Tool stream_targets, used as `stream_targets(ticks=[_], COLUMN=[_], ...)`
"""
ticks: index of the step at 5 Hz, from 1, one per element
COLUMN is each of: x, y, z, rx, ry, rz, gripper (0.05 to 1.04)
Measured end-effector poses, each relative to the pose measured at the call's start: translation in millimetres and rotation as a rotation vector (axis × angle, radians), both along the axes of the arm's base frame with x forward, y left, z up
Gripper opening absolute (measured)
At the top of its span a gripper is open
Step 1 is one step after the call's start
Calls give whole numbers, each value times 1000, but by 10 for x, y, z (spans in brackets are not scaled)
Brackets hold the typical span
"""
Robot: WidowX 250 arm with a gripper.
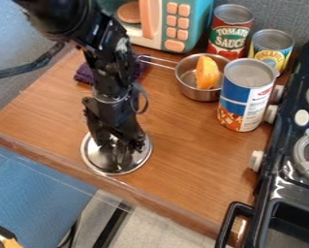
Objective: Take the lid and place it on the left side of the table
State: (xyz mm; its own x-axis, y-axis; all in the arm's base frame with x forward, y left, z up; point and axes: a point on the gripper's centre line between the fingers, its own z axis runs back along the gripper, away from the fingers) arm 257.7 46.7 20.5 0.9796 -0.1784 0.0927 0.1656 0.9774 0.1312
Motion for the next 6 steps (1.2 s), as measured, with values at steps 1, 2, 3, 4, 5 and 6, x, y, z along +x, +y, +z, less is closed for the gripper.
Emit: stream_targets(ticks=[1, 2, 3, 4, 5, 6], x=[78, 87, 78, 18, 93, 82], y=[48, 45, 32, 100, 364, 741], z=[-3, -18, -11, 49, 419, 565], rx=[-2, -9, -30, -70, -98, -112], ry=[-8, 2, 28, 67, -14, -44], rz=[21, 26, 31, 62, 134, 222], gripper=[406, 285, 283, 283, 283, 283])
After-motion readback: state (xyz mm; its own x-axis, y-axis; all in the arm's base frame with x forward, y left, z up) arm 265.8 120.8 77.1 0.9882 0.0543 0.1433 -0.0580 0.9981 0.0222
